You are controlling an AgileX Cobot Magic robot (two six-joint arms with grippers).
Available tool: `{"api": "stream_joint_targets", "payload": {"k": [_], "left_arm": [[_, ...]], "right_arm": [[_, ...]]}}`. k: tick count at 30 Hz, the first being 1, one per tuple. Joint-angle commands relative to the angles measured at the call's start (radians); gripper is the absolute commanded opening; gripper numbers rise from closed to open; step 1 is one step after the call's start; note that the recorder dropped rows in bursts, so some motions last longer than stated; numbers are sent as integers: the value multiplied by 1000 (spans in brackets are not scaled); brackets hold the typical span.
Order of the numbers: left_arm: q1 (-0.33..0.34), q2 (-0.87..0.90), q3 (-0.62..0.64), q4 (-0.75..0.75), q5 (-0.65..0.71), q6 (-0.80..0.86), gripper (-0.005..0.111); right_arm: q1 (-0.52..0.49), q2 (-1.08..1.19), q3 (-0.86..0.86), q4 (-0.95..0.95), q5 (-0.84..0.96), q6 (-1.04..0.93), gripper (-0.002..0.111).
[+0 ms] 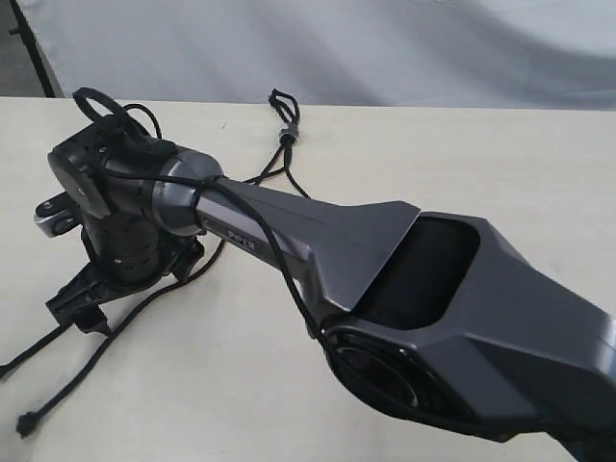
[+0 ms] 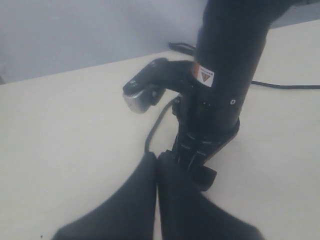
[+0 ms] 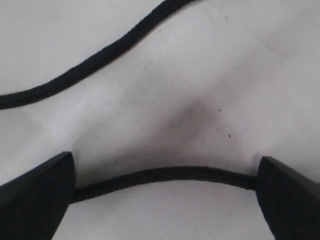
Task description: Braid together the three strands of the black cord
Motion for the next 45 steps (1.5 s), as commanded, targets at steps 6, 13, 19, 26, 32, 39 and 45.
{"api": "stream_joint_targets", "payload": {"k": [6, 13, 19, 26, 32, 39, 45], "left_arm": [[2, -4, 2, 0, -11, 0, 1], [2, -4, 2, 0, -11, 0, 1], [2, -4, 2, 0, -11, 0, 1], [2, -4, 2, 0, -11, 0, 1], [2, -4, 2, 0, -11, 0, 1], [2, -4, 2, 0, -11, 0, 1], [2, -4, 2, 0, -11, 0, 1]], "right_arm": [[5, 9, 1, -25, -1, -25, 91], [5, -59, 179, -23, -1, -53, 91], [5, -186, 342, -27, -1, -62, 91], [-41, -319, 573, -104, -1, -52, 91], [-84, -428, 704, -144, -1, -24, 91], [-73, -529, 707, -94, -184, -20, 91], [-64, -500, 707, 135, -255, -54, 91]]}}
